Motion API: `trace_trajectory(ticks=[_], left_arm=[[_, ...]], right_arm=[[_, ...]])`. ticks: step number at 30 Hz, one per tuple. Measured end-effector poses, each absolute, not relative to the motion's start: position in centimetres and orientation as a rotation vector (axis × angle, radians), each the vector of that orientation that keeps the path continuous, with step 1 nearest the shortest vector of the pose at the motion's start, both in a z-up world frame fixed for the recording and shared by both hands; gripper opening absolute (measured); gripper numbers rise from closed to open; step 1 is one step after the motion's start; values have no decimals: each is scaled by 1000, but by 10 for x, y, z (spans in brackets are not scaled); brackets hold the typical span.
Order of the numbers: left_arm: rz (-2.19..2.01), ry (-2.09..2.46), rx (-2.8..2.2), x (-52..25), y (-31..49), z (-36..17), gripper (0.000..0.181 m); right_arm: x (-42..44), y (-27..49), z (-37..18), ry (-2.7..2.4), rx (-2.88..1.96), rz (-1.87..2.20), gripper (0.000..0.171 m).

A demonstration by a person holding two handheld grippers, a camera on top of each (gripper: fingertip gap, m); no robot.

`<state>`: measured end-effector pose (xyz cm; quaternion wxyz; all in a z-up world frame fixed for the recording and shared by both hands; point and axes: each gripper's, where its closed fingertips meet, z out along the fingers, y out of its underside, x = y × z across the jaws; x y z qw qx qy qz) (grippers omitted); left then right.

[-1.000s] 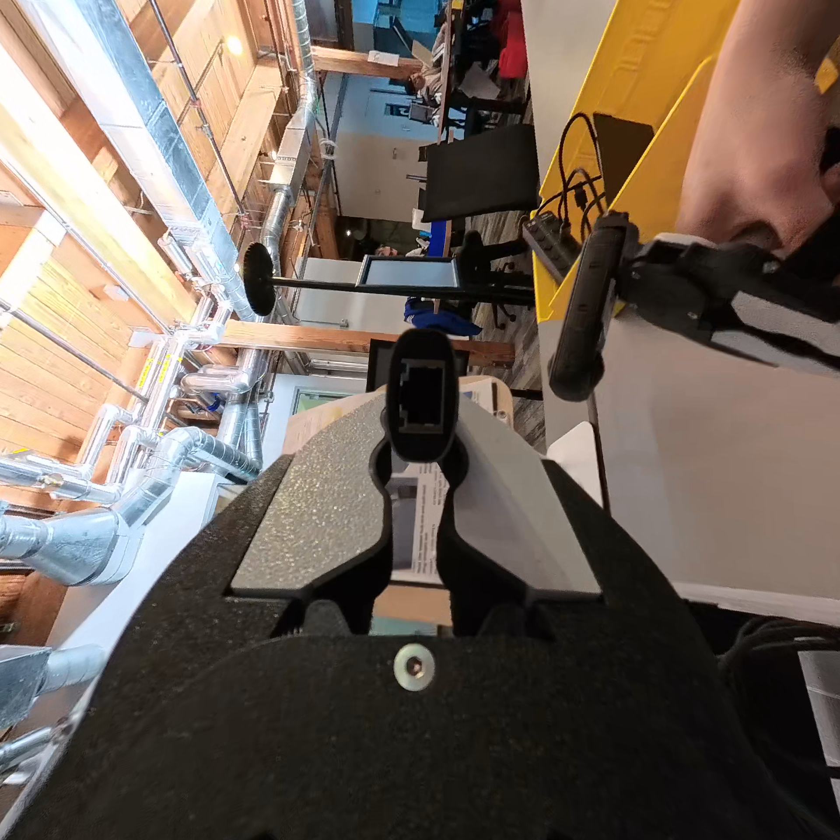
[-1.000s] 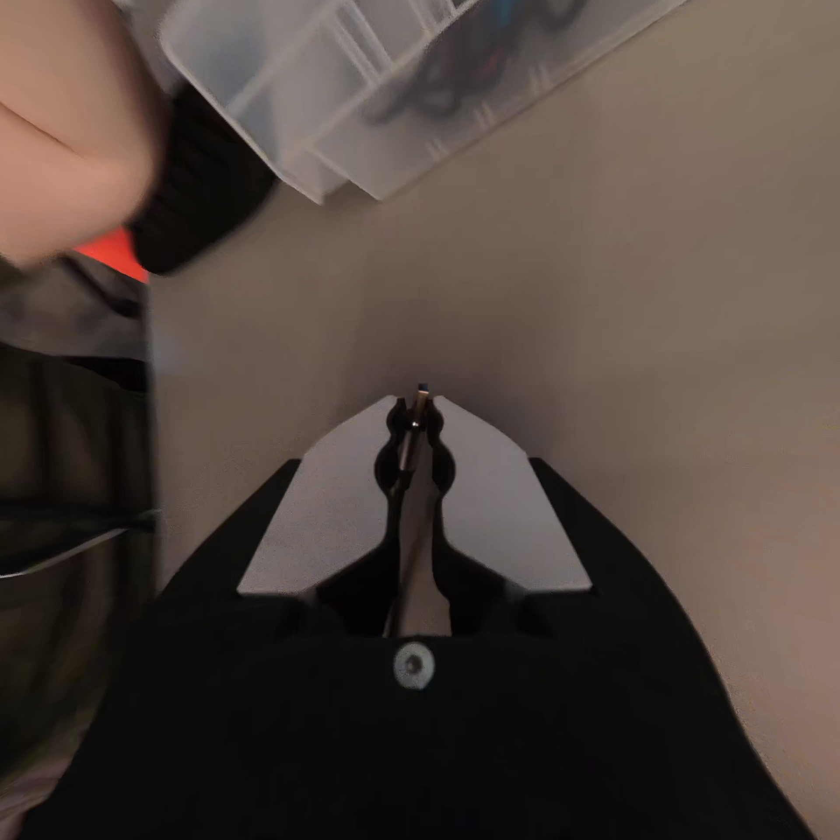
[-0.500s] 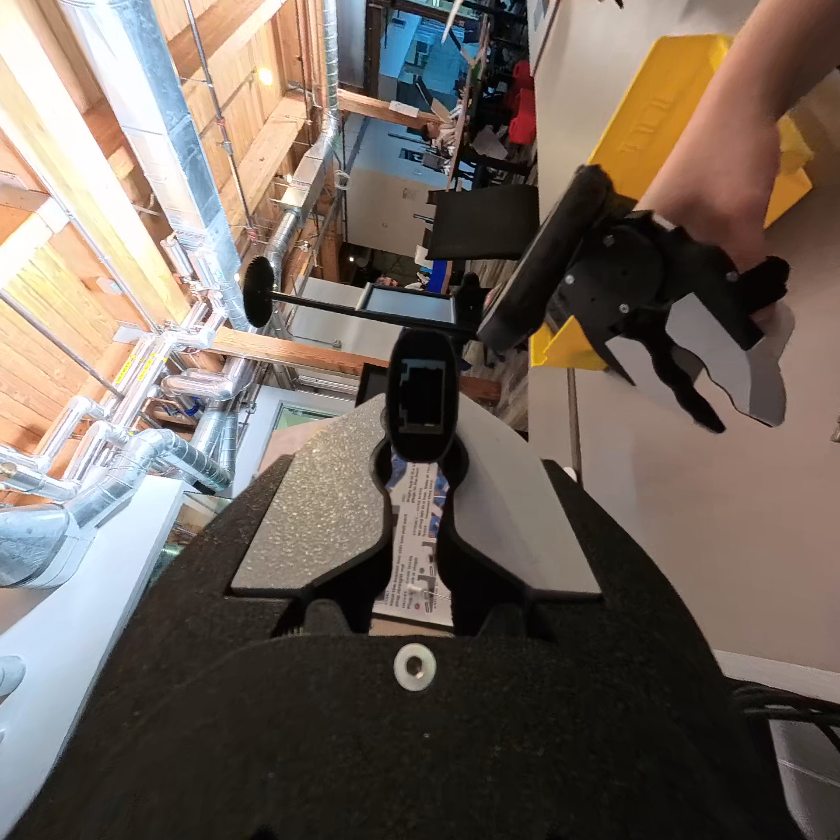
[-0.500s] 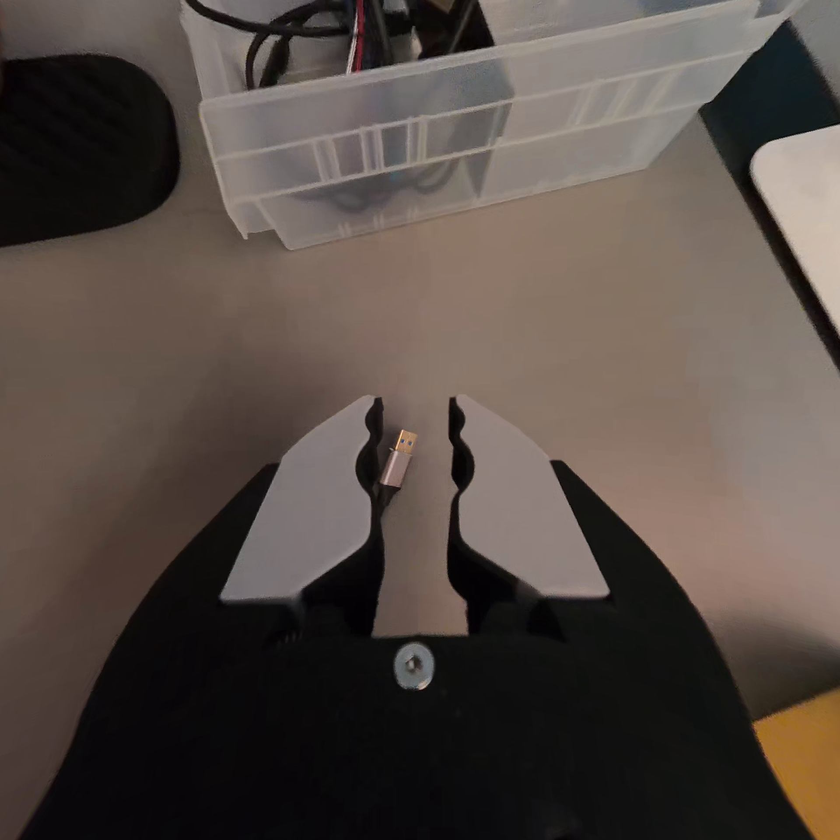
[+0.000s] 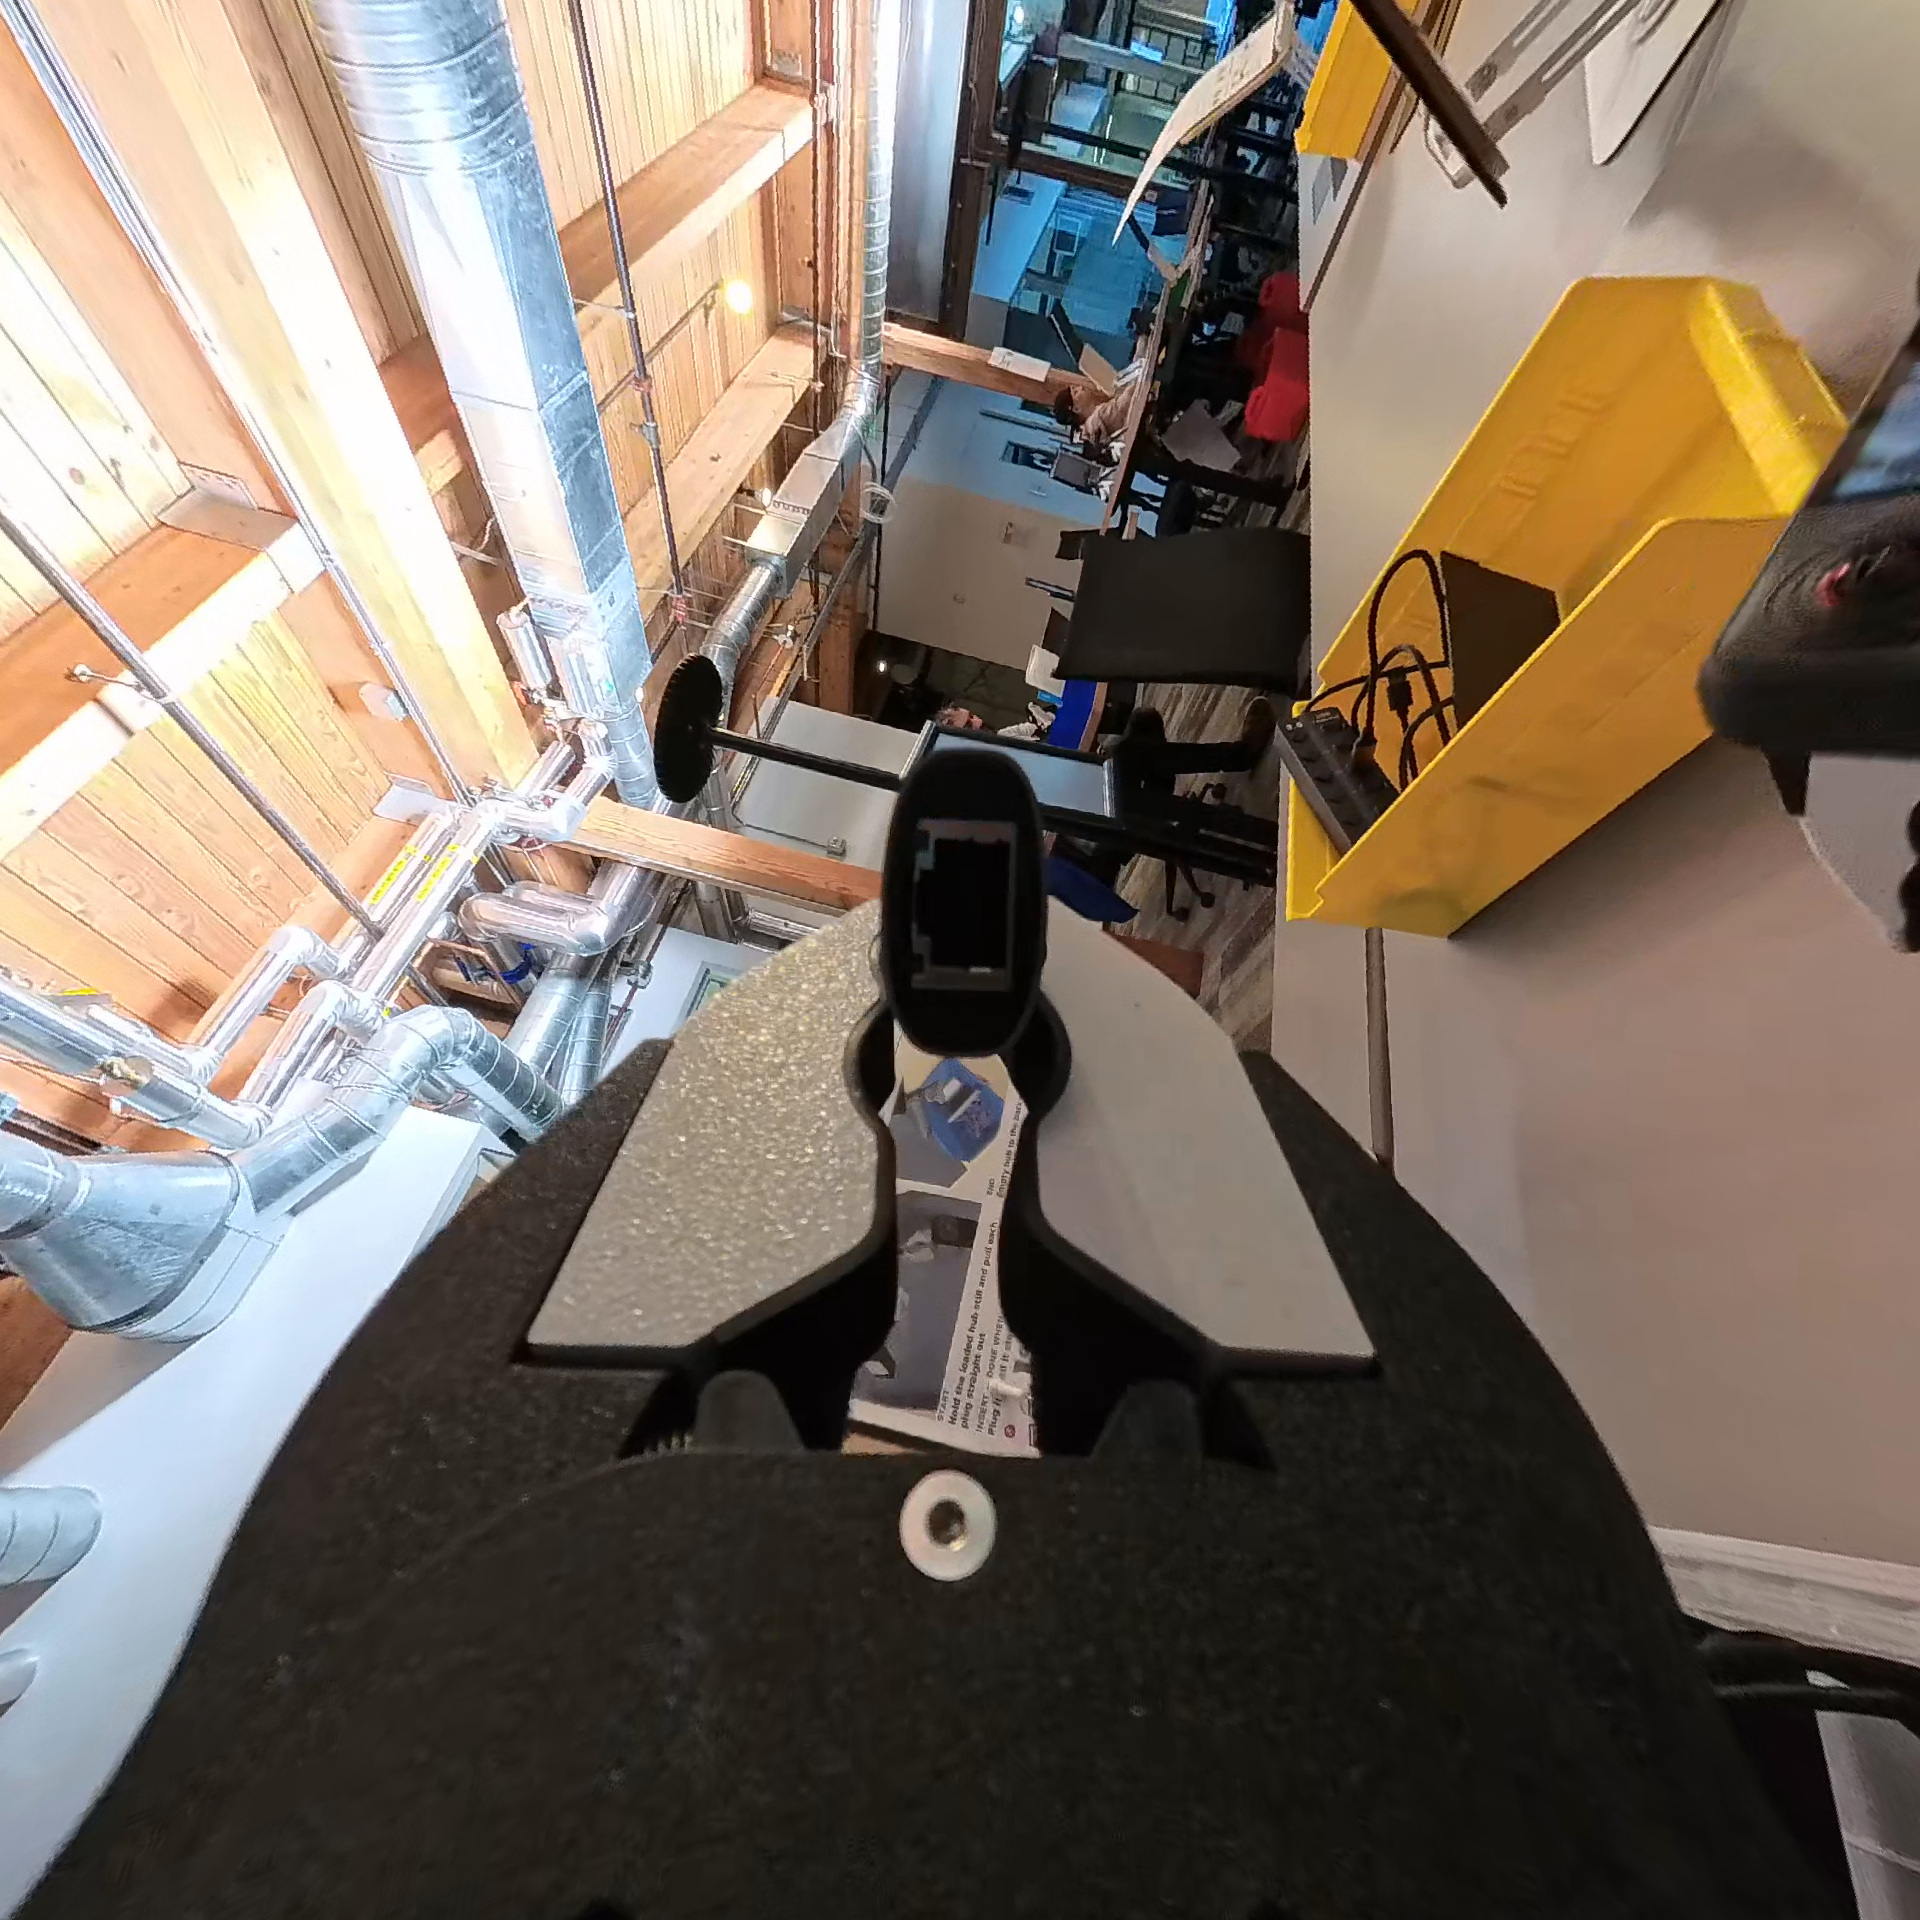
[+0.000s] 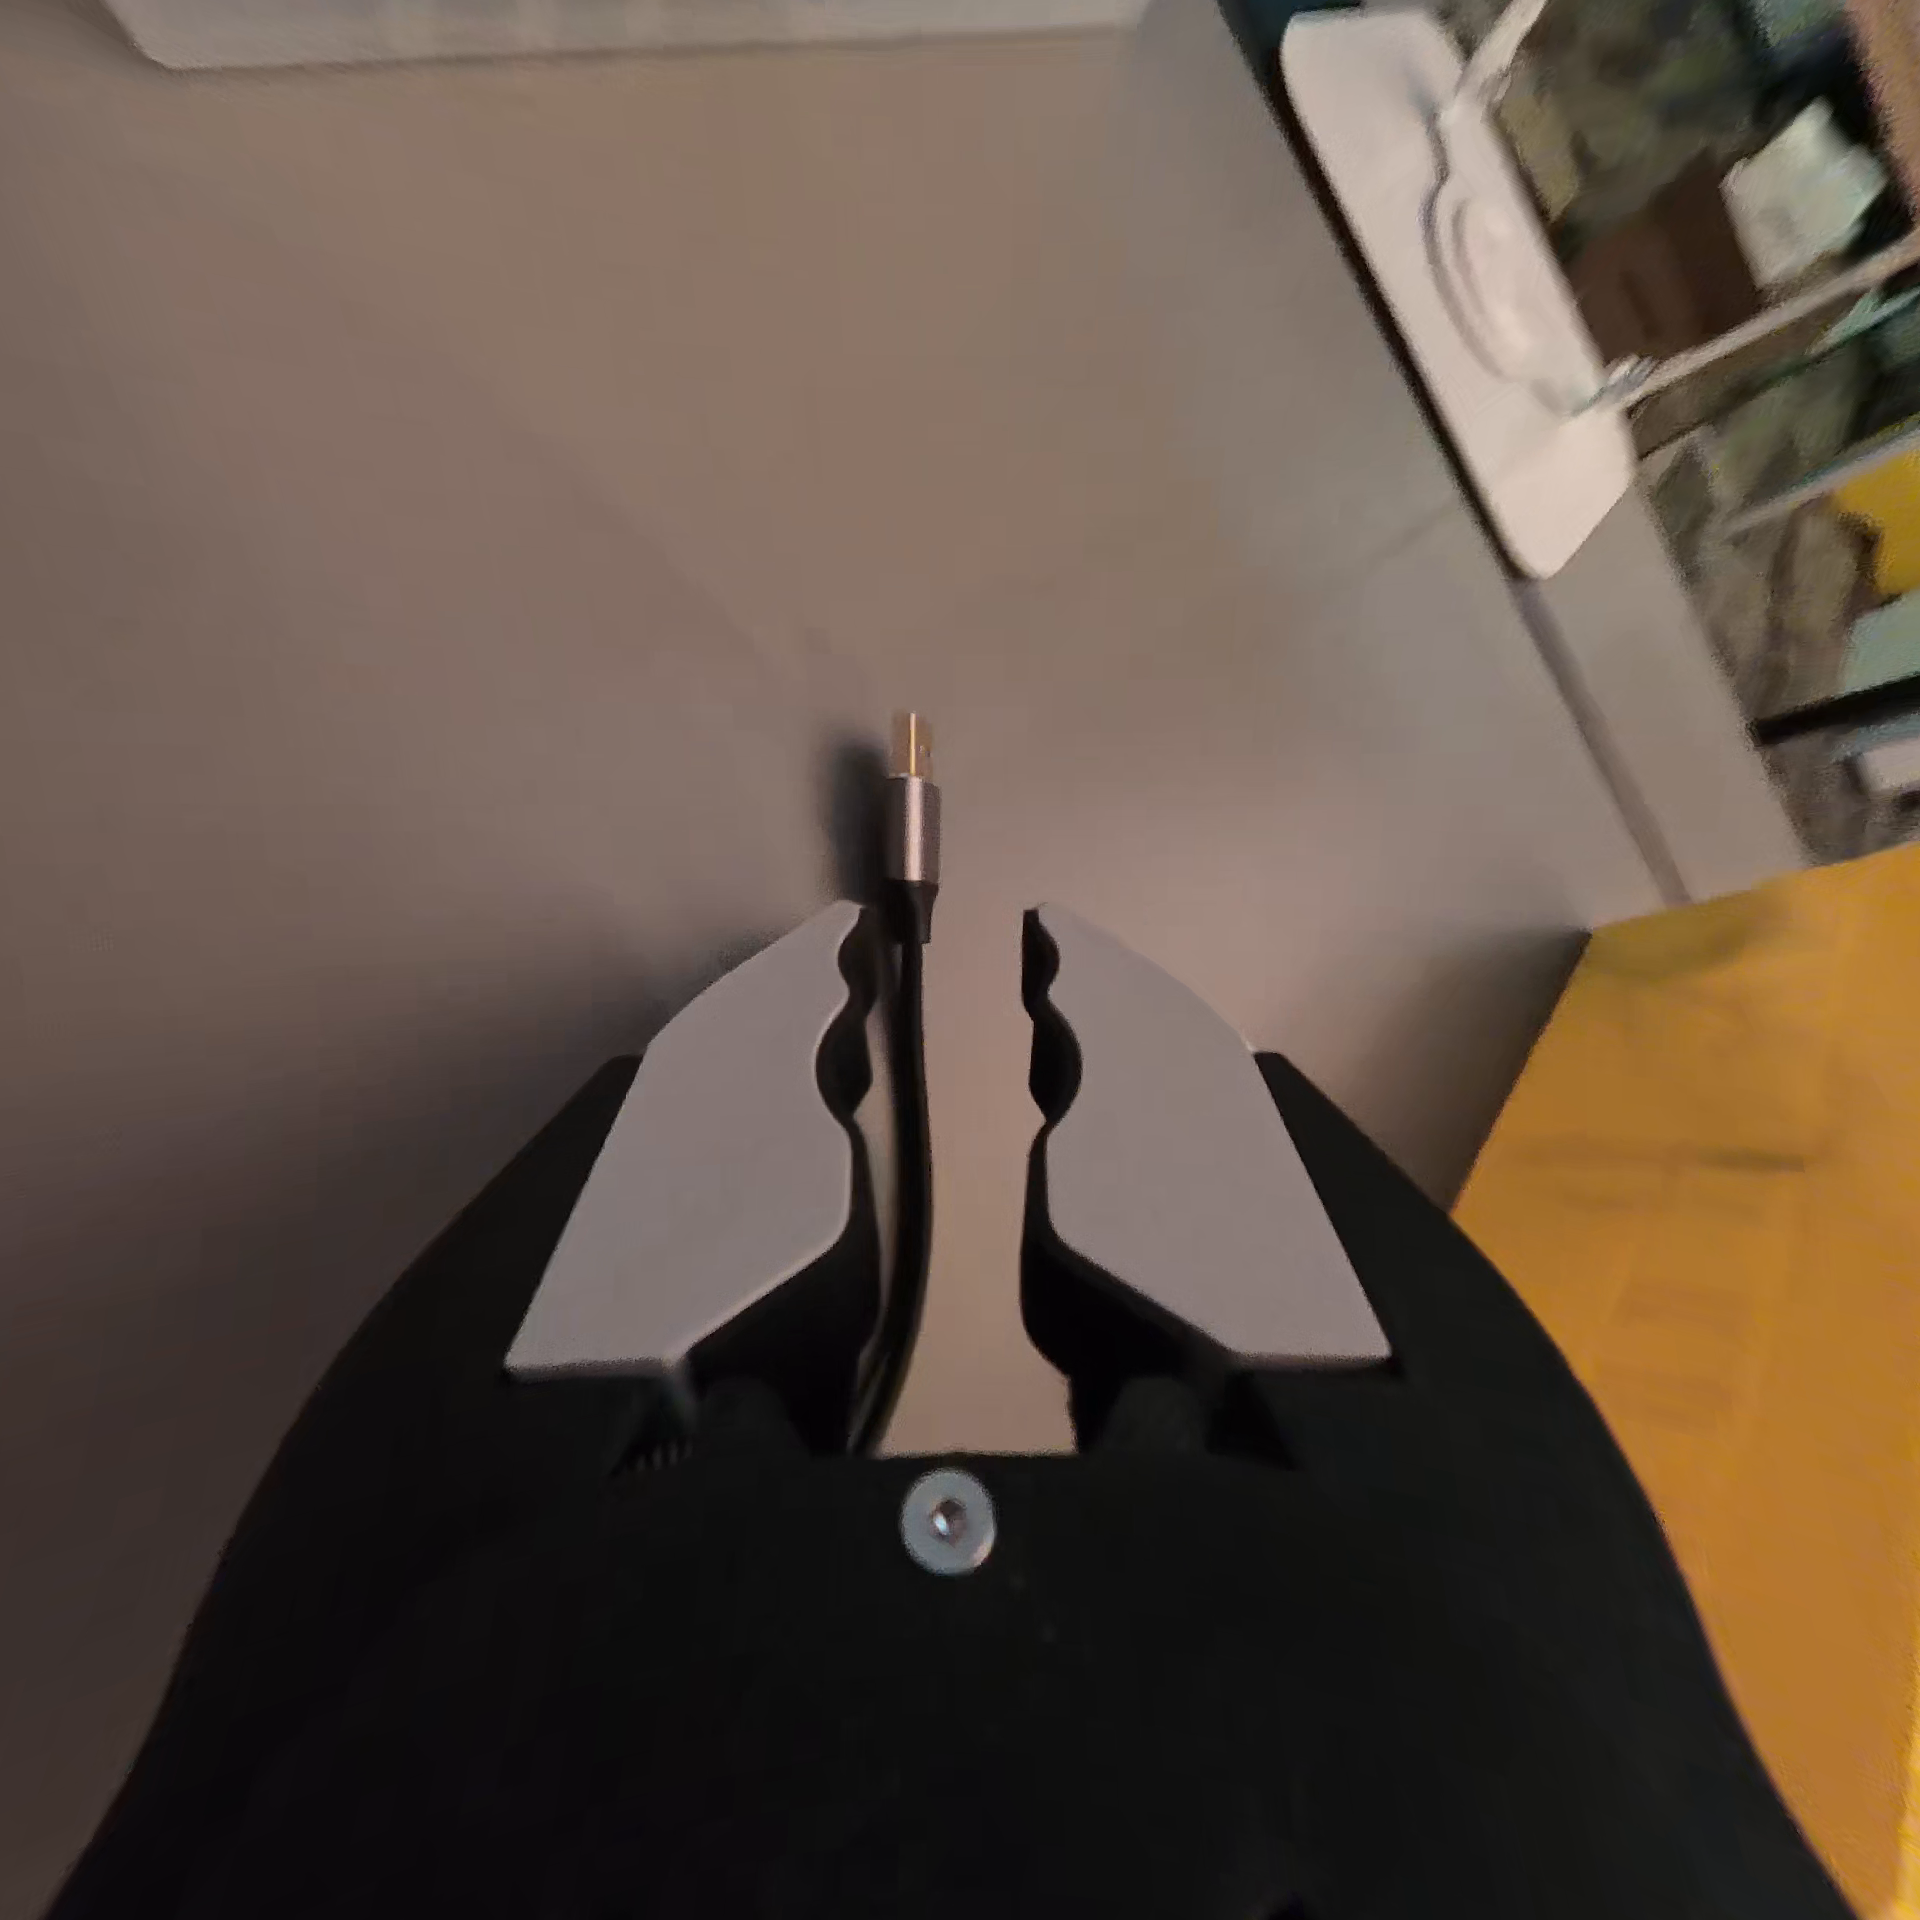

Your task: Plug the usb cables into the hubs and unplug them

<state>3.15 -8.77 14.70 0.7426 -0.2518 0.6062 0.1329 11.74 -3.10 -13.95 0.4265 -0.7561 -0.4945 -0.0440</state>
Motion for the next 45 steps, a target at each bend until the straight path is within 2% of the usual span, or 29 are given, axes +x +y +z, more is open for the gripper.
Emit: trace_trajectory(ticks=[5,11,22,24,36,45], left_arm=[[284,1326,-531,33,-94,150,17],[277,1312,-527,30,-95,154,17],[293,1321,-548,28,-87,149,17],[288,1329,-557,29,-84,146,17],[270,1371,-589,50,-47,109,17],[283,1390,-561,50,-38,98,17]], right_arm=[[119,-23,-155,-1136,-2075,65,26],[109,-24,-158,-1195,-2032,116,12],[104,-23,-158,-1212,-2052,202,9],[94,-31,-141,-1123,-2053,469,8],[96,-87,53,-936,-1569,1836,7],[91,-93,85,-933,-1555,2300,8]])
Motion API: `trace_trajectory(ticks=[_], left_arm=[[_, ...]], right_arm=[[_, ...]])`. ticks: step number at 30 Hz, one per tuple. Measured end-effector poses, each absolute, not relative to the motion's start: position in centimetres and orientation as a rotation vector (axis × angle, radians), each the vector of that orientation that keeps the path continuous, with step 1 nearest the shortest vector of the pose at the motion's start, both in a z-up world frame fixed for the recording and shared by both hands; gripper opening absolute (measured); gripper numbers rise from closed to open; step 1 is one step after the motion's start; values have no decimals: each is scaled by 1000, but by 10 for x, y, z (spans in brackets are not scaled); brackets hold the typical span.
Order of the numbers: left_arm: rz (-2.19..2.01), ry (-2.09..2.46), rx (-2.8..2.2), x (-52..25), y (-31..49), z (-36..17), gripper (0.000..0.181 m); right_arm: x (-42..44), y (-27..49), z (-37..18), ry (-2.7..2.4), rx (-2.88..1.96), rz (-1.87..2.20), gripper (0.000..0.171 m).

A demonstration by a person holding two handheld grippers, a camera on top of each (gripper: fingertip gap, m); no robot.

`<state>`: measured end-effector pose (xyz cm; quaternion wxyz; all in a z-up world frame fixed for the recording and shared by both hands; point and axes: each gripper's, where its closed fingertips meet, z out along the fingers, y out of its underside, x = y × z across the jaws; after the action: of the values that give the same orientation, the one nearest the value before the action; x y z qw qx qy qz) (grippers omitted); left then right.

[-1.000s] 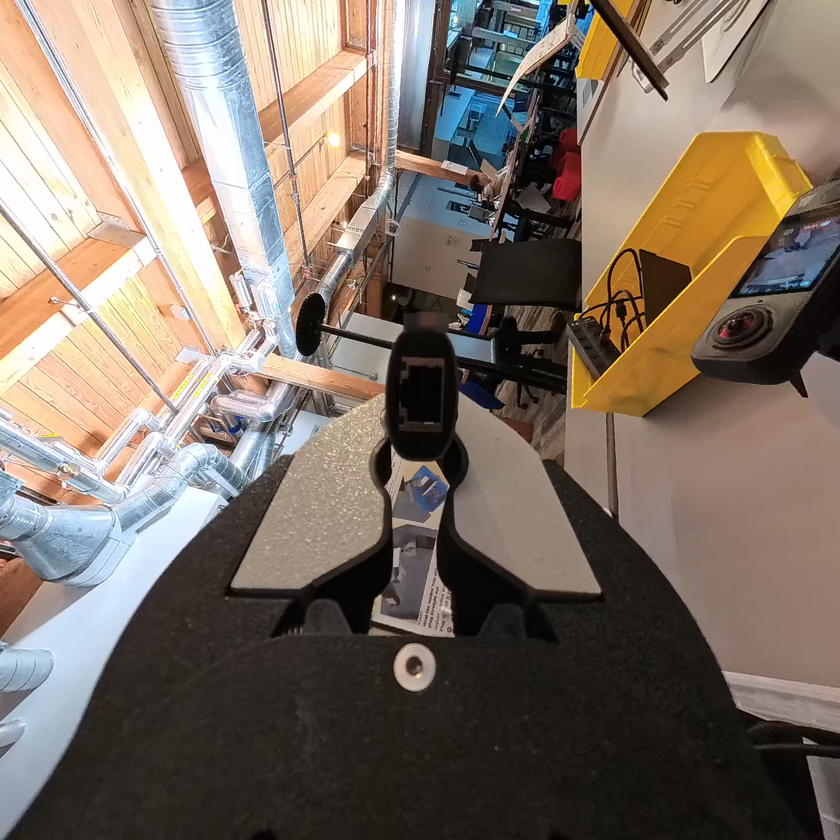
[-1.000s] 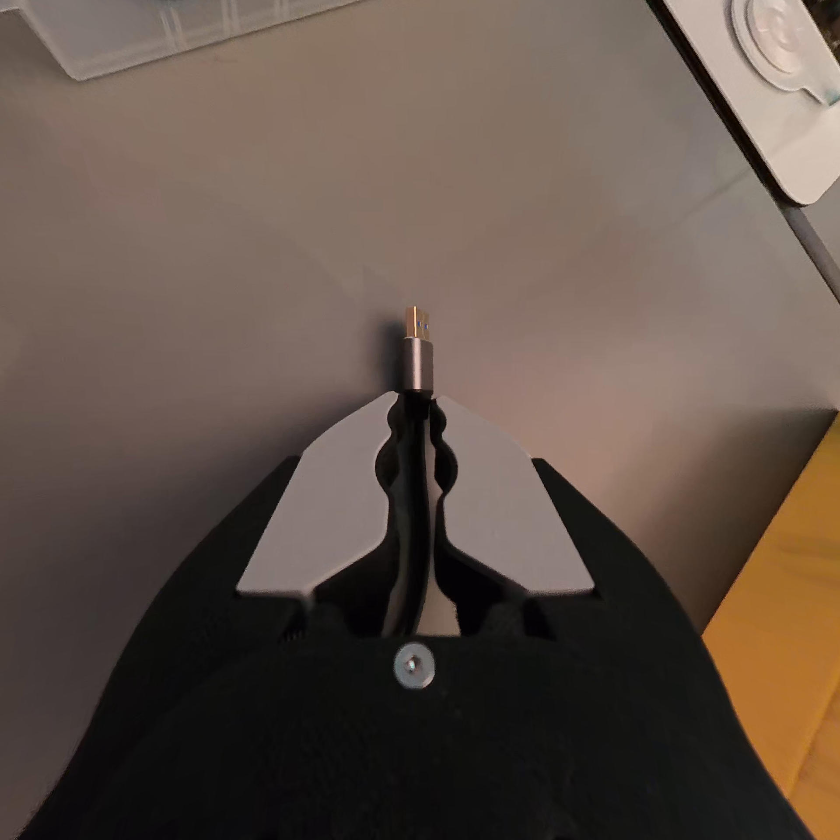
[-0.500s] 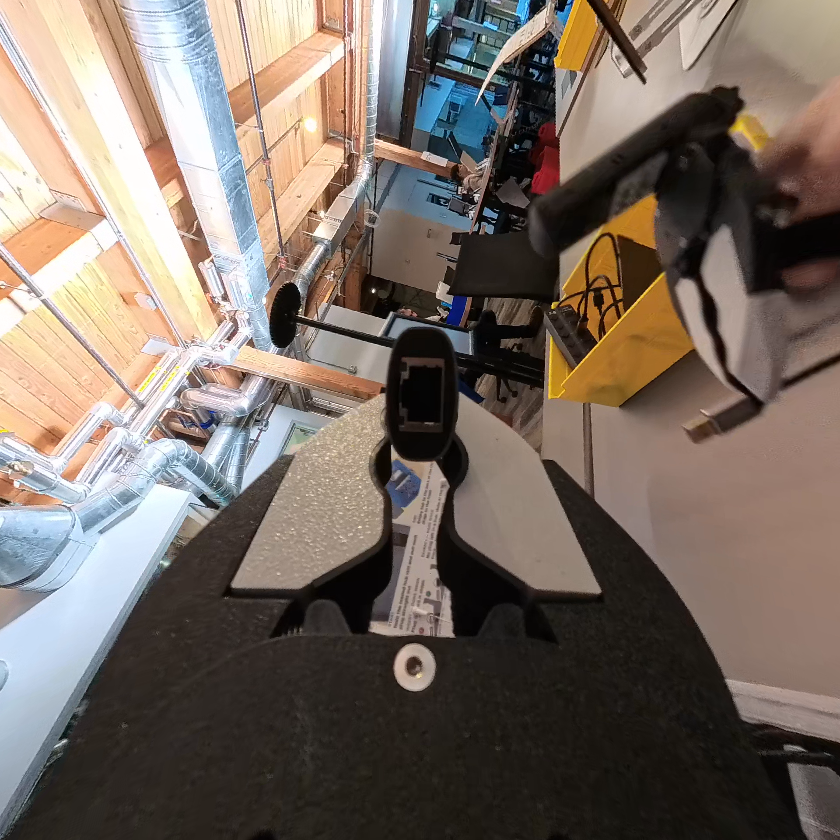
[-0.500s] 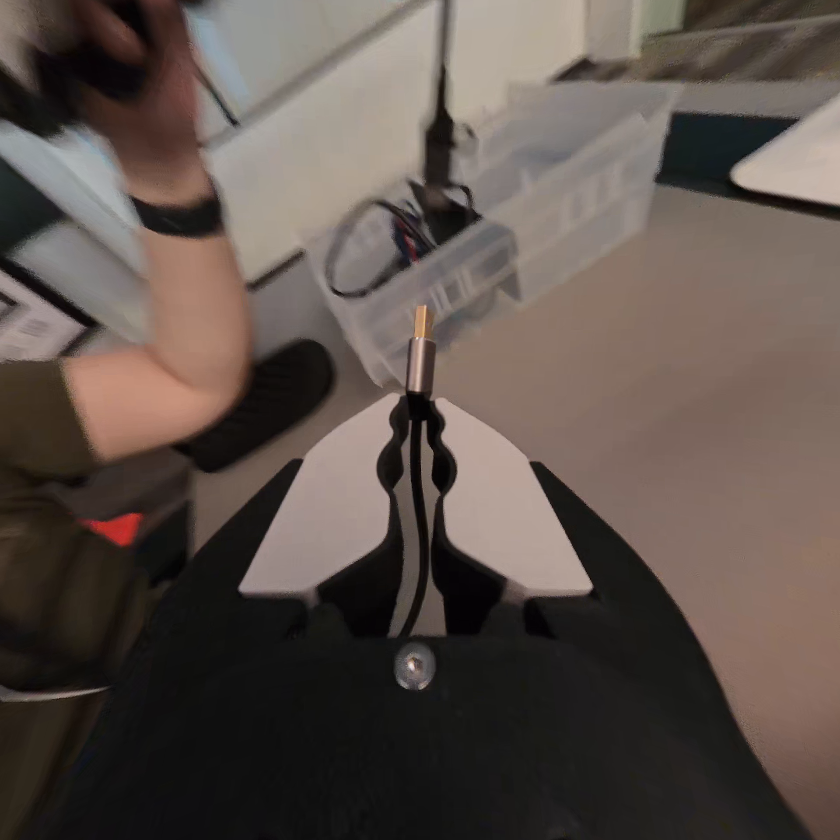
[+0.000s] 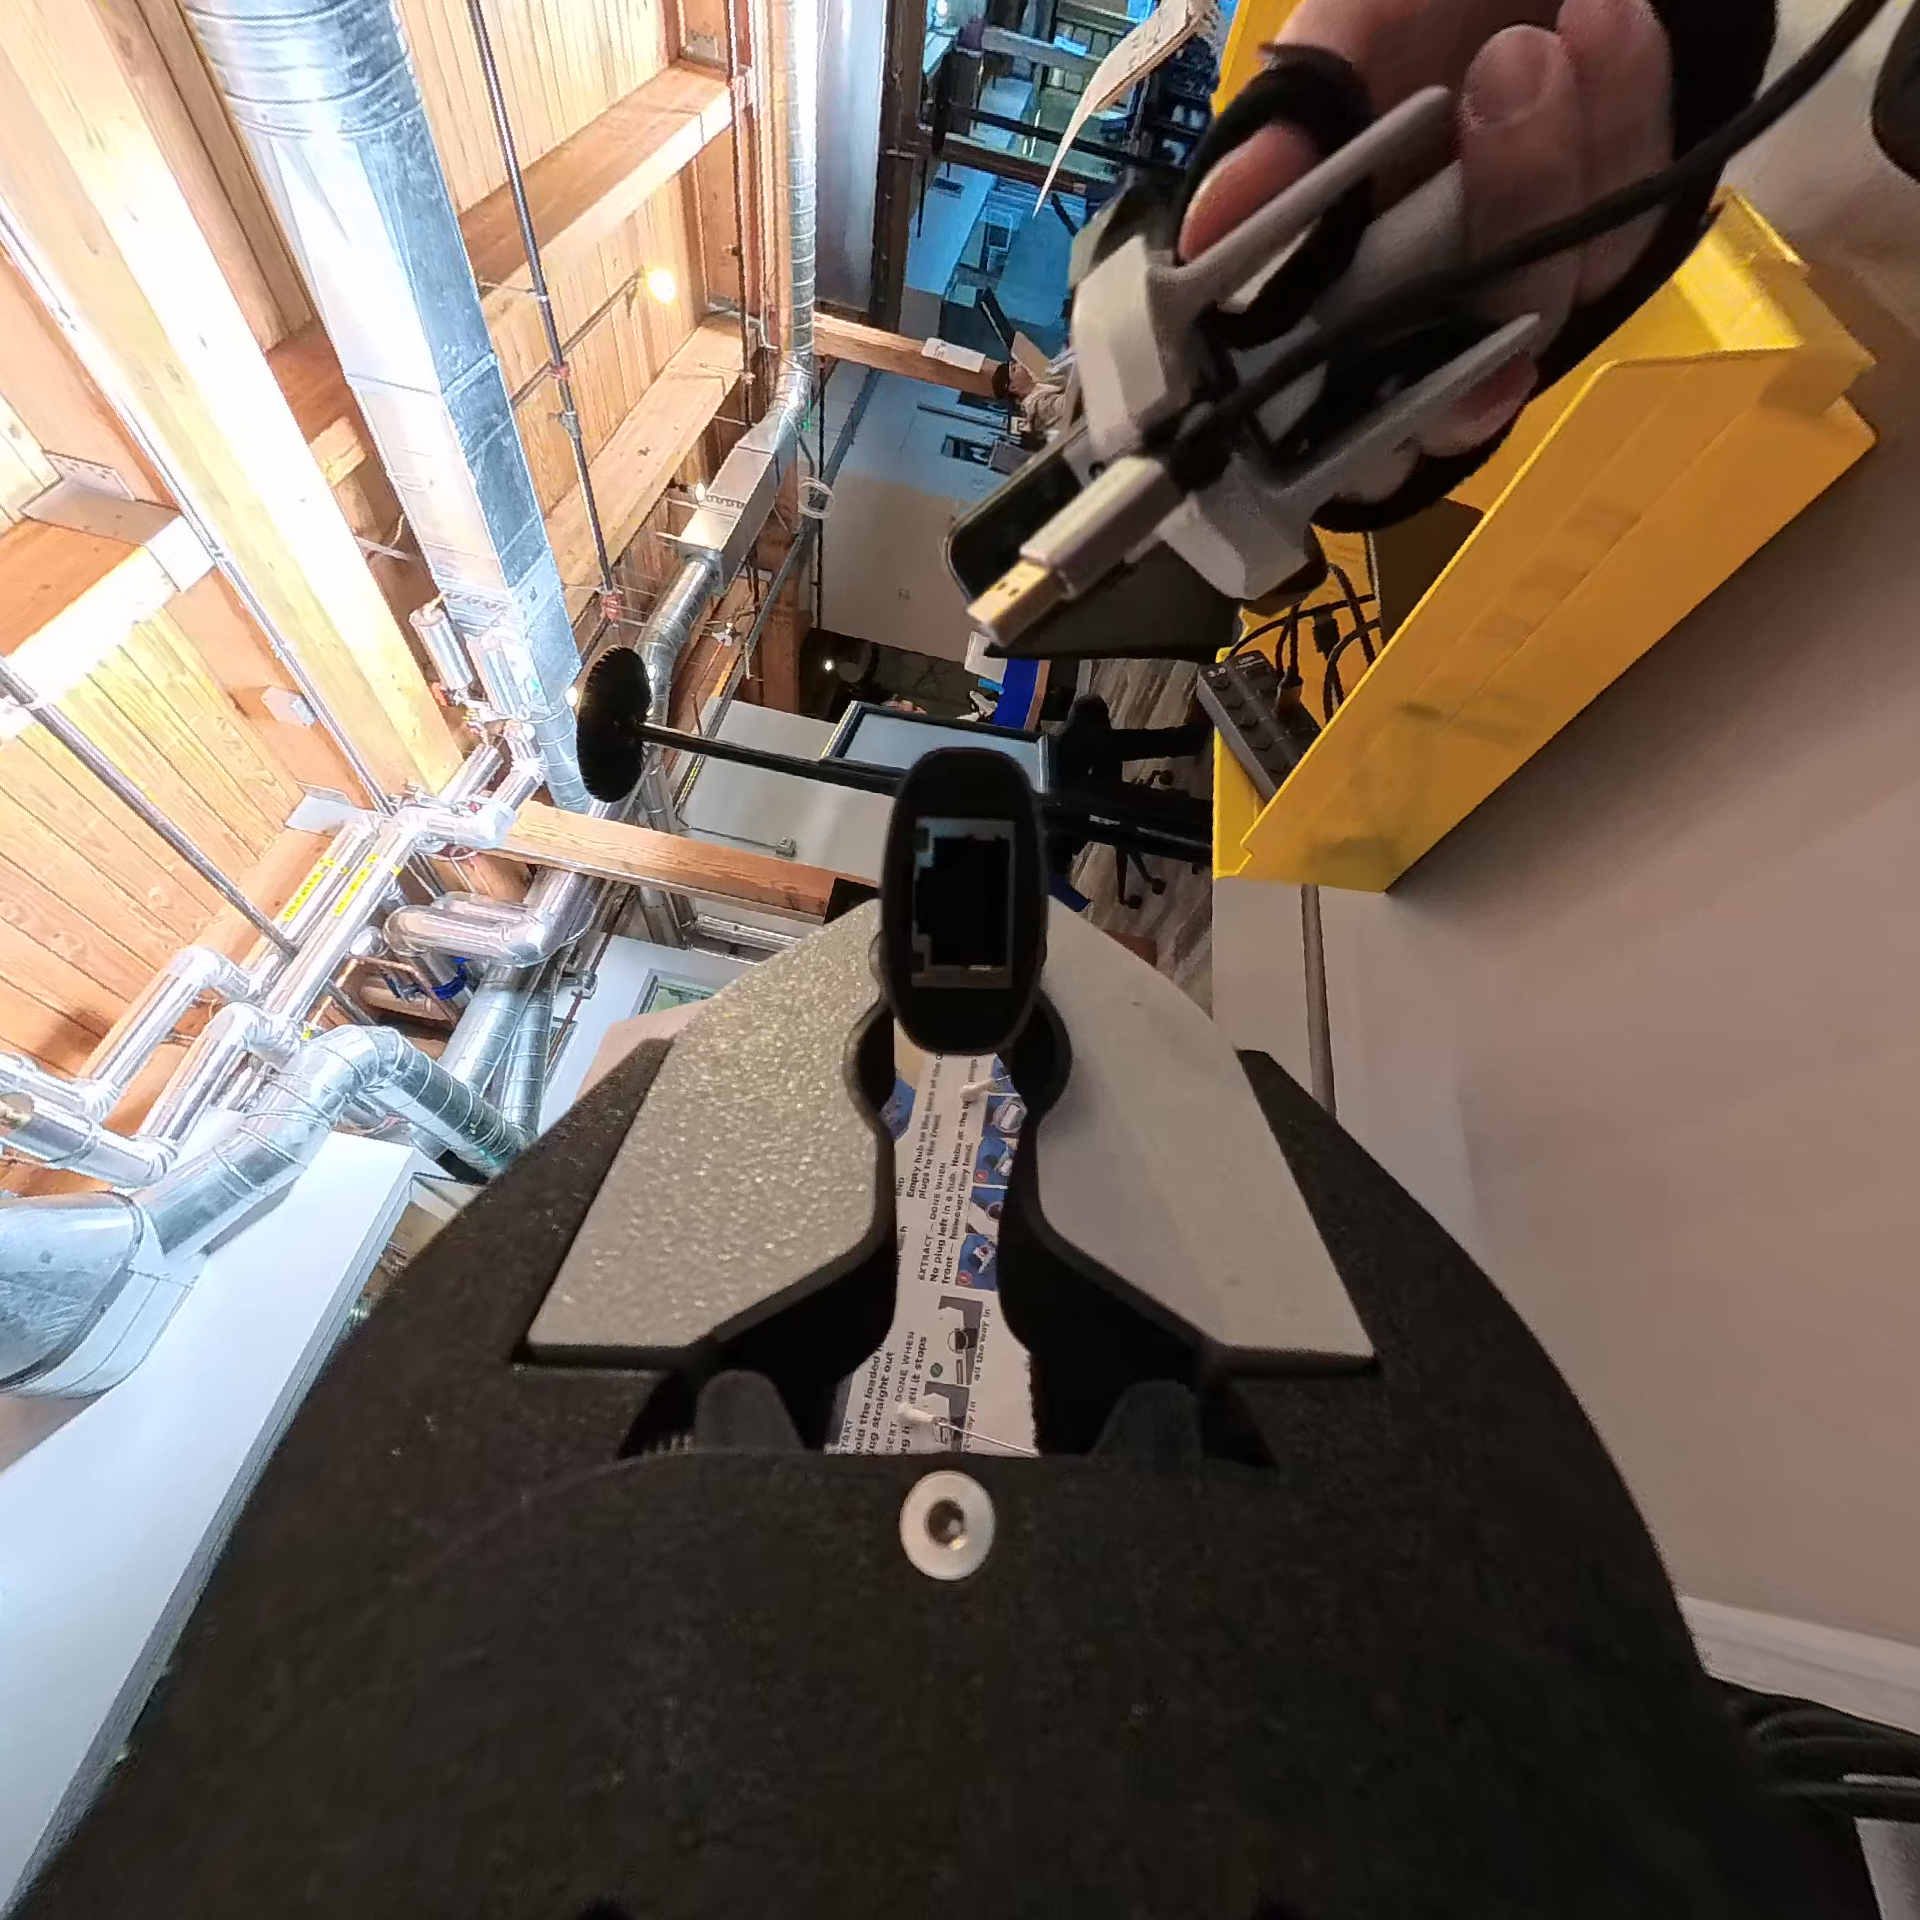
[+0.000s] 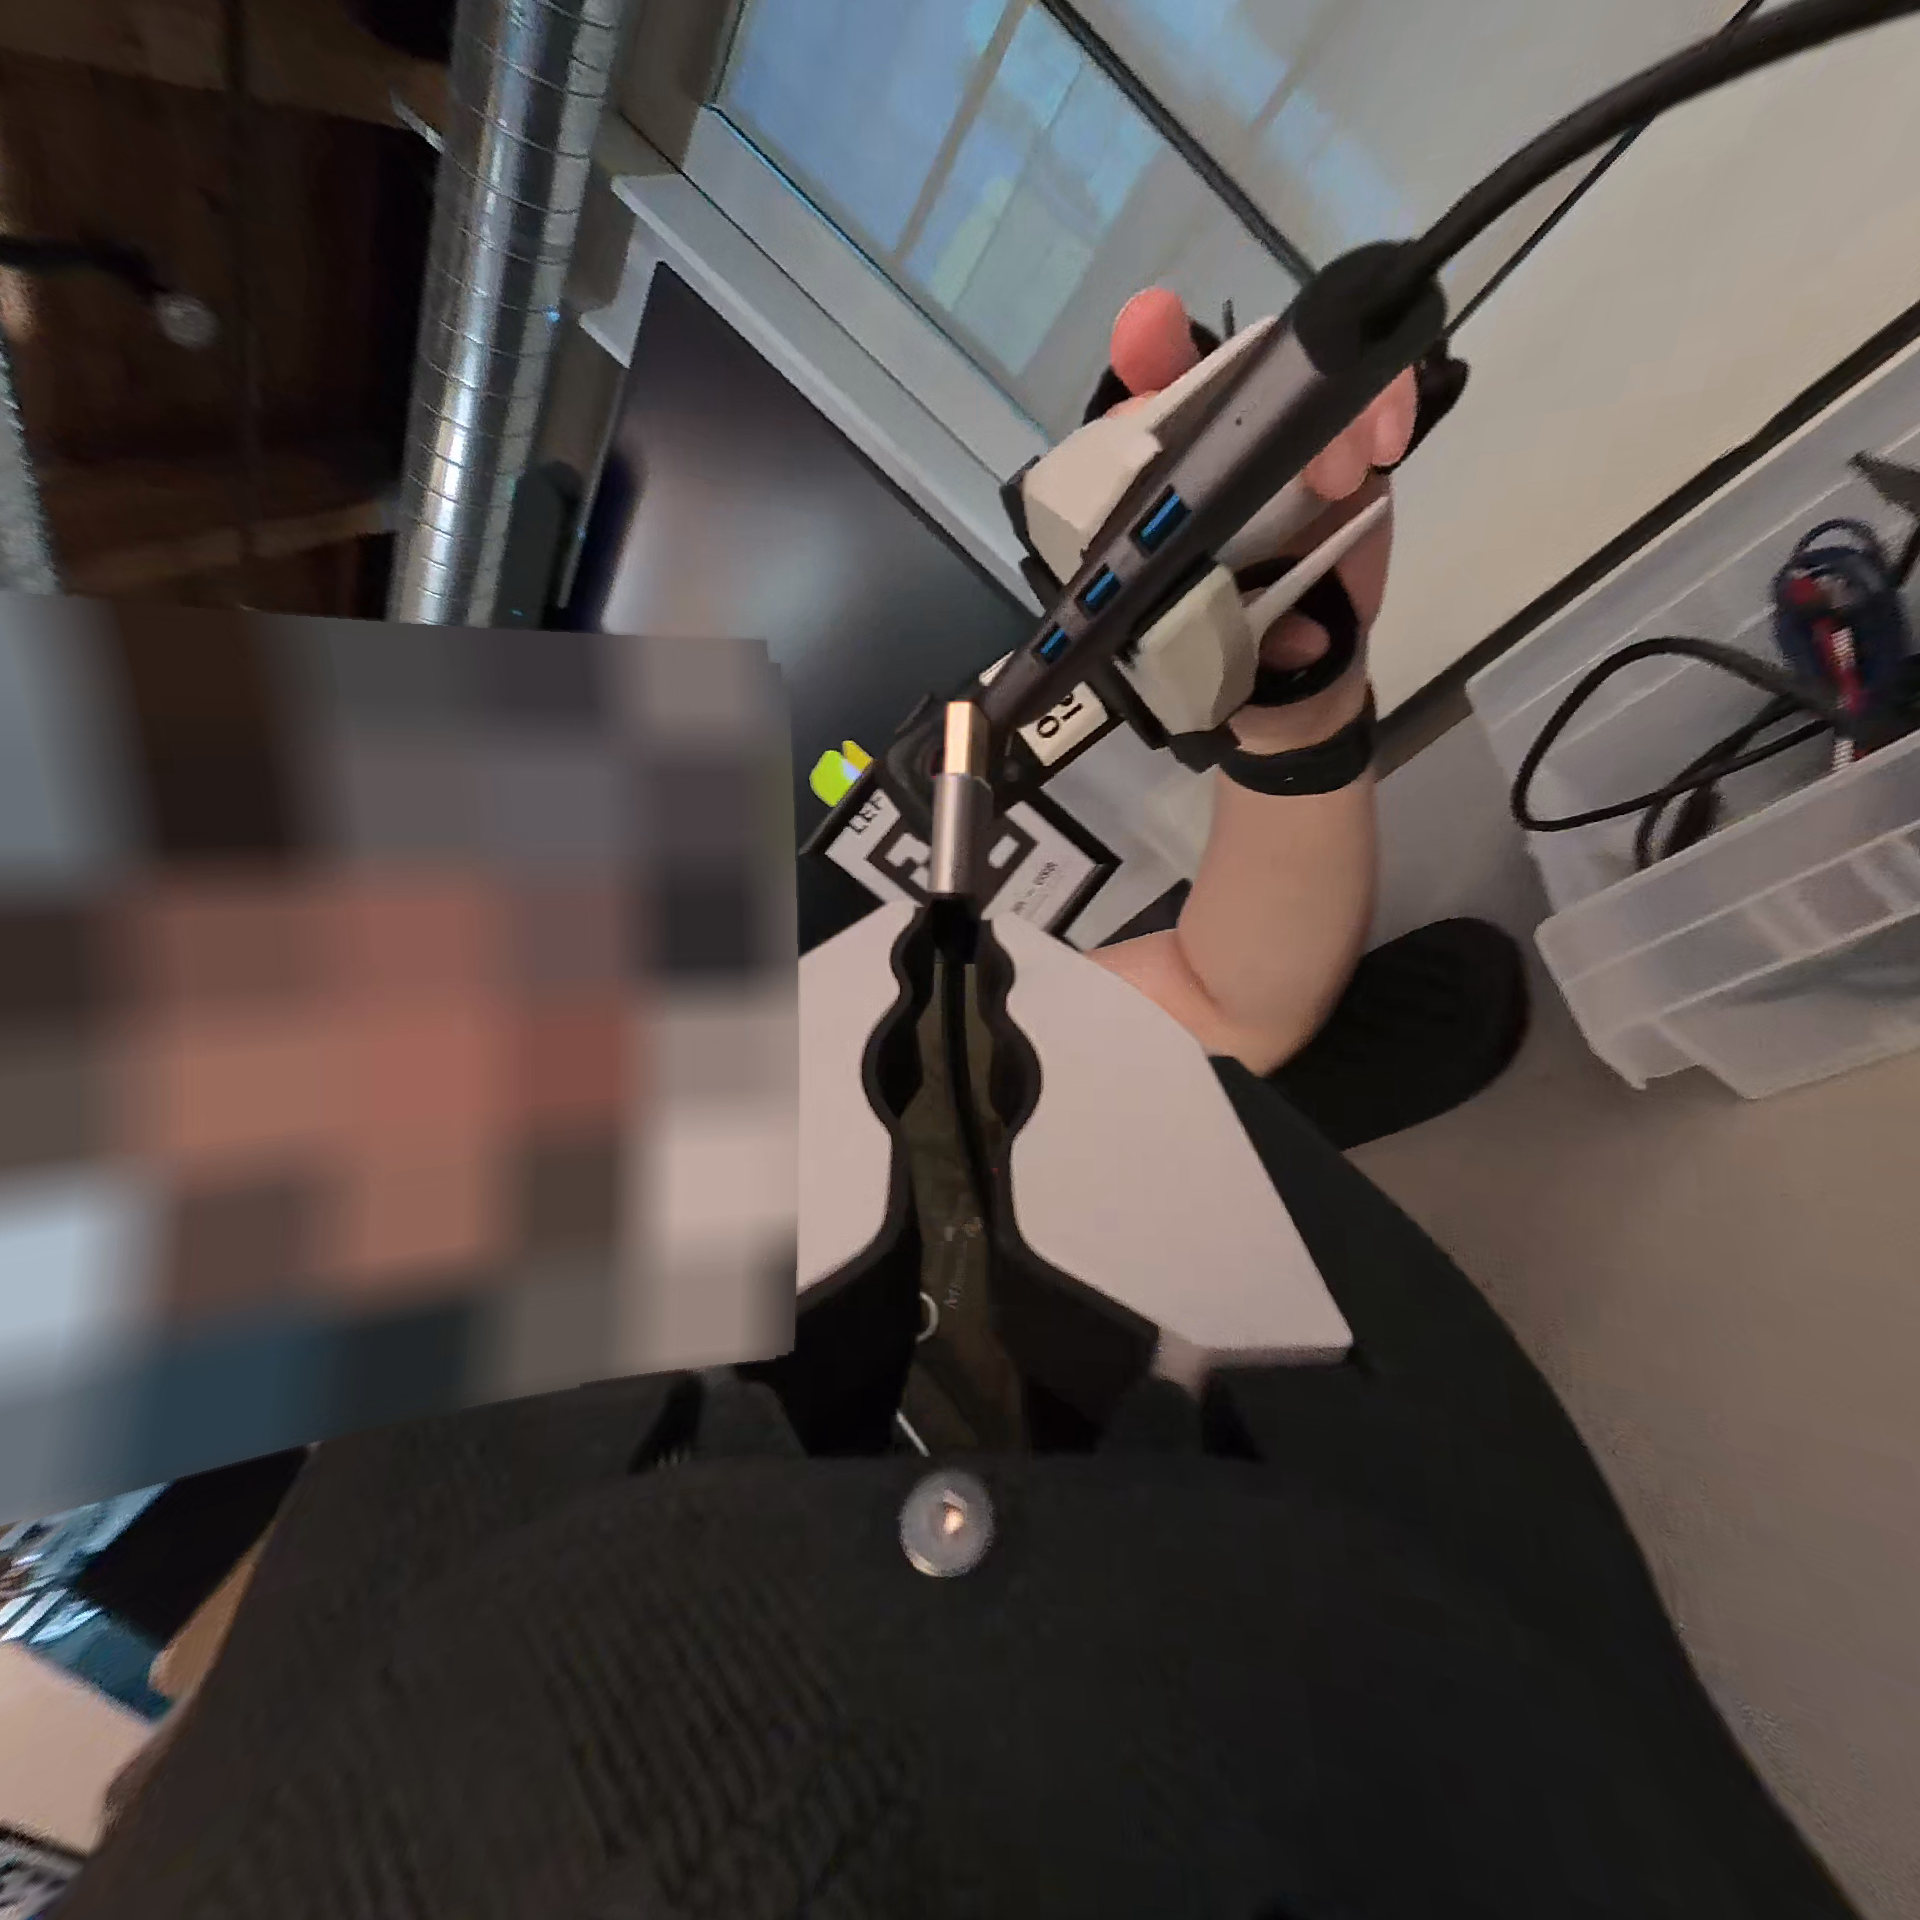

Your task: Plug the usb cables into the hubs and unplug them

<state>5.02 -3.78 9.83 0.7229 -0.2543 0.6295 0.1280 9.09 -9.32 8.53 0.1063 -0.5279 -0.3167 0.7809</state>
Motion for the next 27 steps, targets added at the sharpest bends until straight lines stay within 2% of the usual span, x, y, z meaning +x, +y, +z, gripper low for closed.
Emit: trace_trajectory(ticks=[10,27], left_arm=[[353,1480,-454,53,-53,92,17],[420,1540,-343,66,-79,91,17]], right_arm=[[83,-92,79,-812,-1551,2681,8],[85,-120,78,-835,-1511,2901,7]])
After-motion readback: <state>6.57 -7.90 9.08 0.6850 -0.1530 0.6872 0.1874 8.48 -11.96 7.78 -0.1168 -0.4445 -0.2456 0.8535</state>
